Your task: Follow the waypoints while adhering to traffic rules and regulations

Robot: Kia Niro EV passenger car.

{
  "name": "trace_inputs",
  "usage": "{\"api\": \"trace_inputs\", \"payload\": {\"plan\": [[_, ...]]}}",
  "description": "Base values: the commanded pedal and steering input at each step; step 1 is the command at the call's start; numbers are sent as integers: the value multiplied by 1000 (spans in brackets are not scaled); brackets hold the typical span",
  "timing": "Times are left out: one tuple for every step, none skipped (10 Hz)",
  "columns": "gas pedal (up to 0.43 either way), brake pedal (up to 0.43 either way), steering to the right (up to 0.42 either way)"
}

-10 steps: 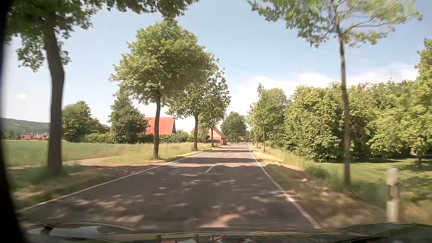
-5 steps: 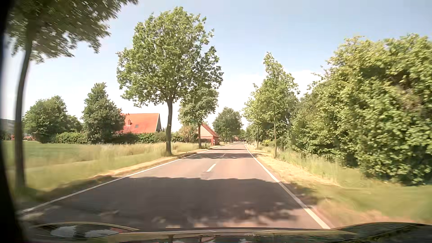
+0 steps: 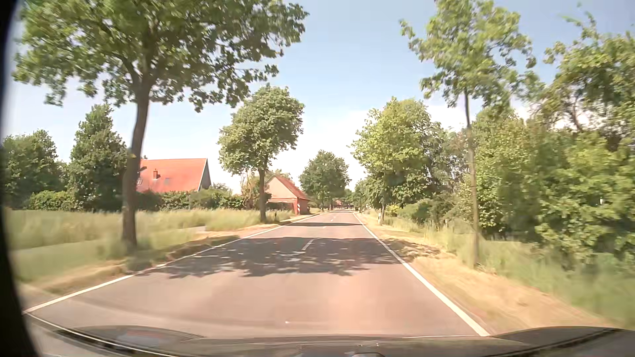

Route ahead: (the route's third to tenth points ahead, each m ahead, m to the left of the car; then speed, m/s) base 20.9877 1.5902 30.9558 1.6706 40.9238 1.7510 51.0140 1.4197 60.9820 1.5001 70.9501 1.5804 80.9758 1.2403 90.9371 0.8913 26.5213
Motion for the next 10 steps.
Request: {"api": "trace_inputs", "payload": {"plan": [[280, 0, 5], [280, 0, 5], [280, 0, 4], [280, 0, 1], [280, 0, 0], [280, 0, 0], [280, 0, 0], [268, 0, 0], [268, 0, 0], [268, 0, 0]]}}
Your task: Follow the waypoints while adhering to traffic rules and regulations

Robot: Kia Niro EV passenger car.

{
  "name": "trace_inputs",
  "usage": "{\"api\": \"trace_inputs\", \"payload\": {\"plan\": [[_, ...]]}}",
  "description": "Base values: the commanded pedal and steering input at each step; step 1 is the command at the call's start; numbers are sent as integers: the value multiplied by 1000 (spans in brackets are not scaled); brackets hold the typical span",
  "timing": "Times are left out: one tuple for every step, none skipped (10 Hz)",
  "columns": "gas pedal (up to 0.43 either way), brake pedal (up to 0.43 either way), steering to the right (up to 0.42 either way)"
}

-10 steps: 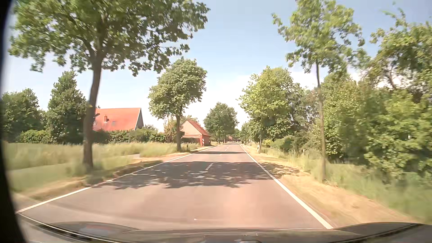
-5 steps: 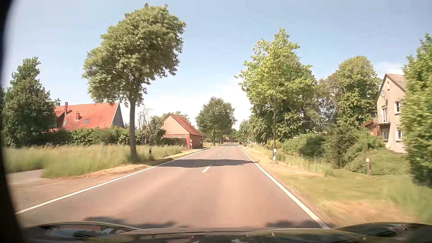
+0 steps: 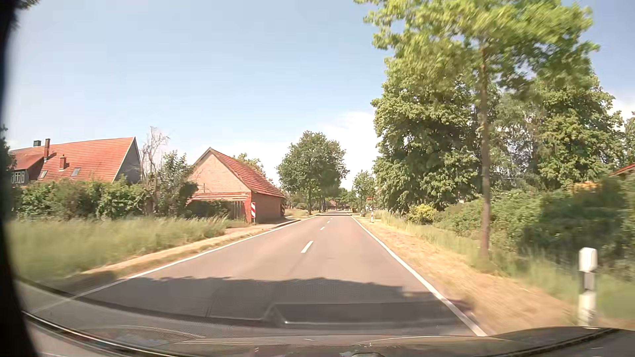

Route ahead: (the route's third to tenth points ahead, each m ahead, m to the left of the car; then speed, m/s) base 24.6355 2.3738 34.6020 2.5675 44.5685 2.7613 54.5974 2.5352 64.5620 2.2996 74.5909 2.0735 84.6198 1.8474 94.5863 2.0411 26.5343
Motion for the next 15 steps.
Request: {"api": "trace_inputs", "payload": {"plan": [[260, 0, 0], [260, 0, 0], [260, 0, 0], [240, 0, 0], [240, 0, 0], [240, 0, -1], [228, 0, -1], [228, 0, -1], [228, 0, -1], [228, 0, -1], [228, 0, 0], [228, 0, 0], [228, 0, 0], [220, 0, 0], [209, 0, 0]]}}
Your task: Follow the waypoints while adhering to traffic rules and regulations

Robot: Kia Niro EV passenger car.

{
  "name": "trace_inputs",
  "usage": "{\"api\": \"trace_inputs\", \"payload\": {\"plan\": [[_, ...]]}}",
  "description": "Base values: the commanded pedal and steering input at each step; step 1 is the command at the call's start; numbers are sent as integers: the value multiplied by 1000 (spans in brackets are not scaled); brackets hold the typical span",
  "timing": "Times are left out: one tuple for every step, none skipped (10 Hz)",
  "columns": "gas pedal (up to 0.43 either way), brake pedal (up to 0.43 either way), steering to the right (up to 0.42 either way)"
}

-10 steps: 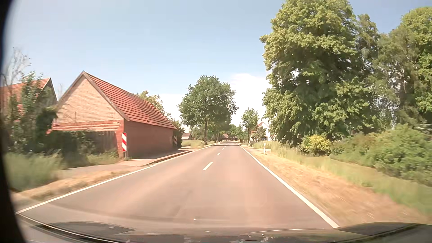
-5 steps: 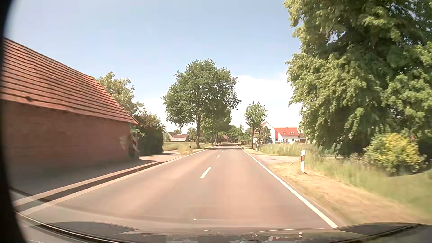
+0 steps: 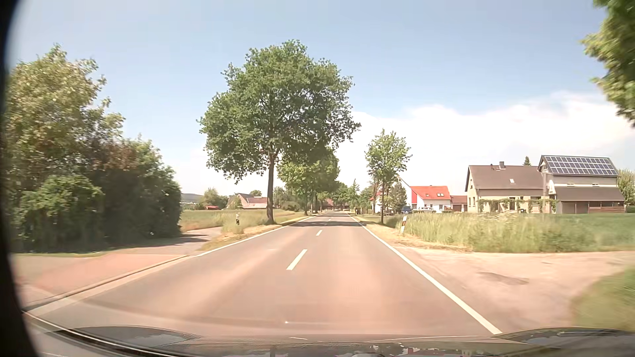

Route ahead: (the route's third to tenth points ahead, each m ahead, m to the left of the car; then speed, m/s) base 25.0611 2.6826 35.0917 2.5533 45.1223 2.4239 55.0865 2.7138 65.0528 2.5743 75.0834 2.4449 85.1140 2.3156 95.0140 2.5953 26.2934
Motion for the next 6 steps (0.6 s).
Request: {"api": "trace_inputs", "payload": {"plan": [[209, 0, 0], [197, 0, 0], [177, 0, 0], [177, 0, 0], [169, 0, 0], [157, 0, 0]]}}
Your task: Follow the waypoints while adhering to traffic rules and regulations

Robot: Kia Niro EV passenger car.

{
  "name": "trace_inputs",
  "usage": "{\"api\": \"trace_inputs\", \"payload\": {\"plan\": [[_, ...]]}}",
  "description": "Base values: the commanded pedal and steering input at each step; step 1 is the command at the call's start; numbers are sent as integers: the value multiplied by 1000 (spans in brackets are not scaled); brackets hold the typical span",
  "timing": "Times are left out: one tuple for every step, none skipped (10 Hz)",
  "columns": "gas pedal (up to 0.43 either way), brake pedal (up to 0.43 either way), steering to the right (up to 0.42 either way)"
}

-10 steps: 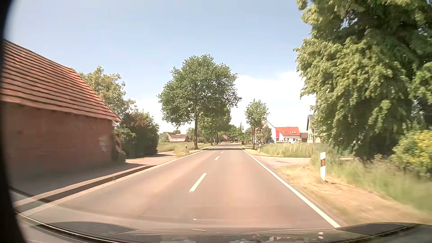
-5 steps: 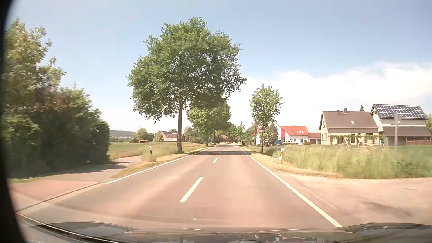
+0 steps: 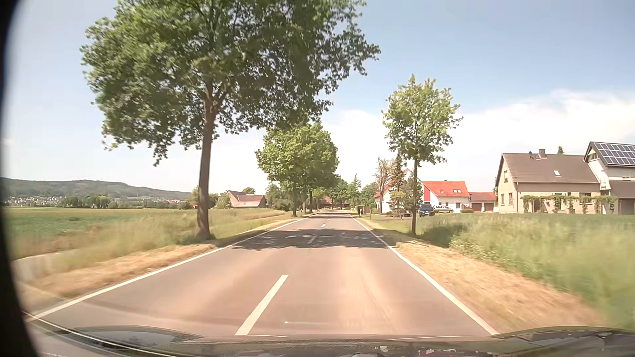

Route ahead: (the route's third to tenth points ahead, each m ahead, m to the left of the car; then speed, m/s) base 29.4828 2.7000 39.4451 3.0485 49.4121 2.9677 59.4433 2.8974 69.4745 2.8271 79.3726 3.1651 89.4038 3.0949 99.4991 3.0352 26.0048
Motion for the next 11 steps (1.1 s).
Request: {"api": "trace_inputs", "payload": {"plan": [[157, 0, 0], [157, 0, 0], [157, 0, 0], [157, 0, 0], [157, 0, -1], [157, 0, 0], [157, 0, 0], [169, 0, 0], [189, 0, 0], [197, 0, 0], [197, 0, 0]]}}
